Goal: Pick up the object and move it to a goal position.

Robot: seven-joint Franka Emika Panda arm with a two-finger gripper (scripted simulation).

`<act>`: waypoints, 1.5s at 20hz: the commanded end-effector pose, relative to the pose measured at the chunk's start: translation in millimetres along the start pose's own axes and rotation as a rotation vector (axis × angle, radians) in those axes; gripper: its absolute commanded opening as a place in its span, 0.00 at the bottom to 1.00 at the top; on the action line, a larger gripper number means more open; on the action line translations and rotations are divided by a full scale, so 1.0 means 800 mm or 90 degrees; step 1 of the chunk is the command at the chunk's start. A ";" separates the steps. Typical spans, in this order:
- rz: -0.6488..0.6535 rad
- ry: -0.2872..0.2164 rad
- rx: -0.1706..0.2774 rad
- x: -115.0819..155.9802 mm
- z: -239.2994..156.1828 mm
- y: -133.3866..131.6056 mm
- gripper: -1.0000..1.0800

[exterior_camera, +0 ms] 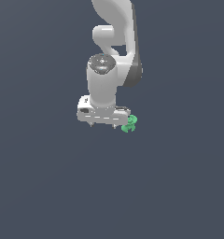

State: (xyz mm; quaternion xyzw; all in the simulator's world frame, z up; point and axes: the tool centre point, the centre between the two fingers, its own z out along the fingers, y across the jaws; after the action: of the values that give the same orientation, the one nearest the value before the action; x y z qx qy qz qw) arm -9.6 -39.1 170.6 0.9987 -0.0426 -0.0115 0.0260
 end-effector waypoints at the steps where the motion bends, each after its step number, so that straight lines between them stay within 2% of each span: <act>1: 0.022 0.000 0.001 -0.003 0.002 -0.006 0.96; 30: 0.421 0.001 0.022 -0.068 0.037 -0.099 0.96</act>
State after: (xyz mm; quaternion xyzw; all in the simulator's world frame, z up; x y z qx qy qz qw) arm -54.9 38.9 139.4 0.9372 -0.3485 -0.0010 0.0122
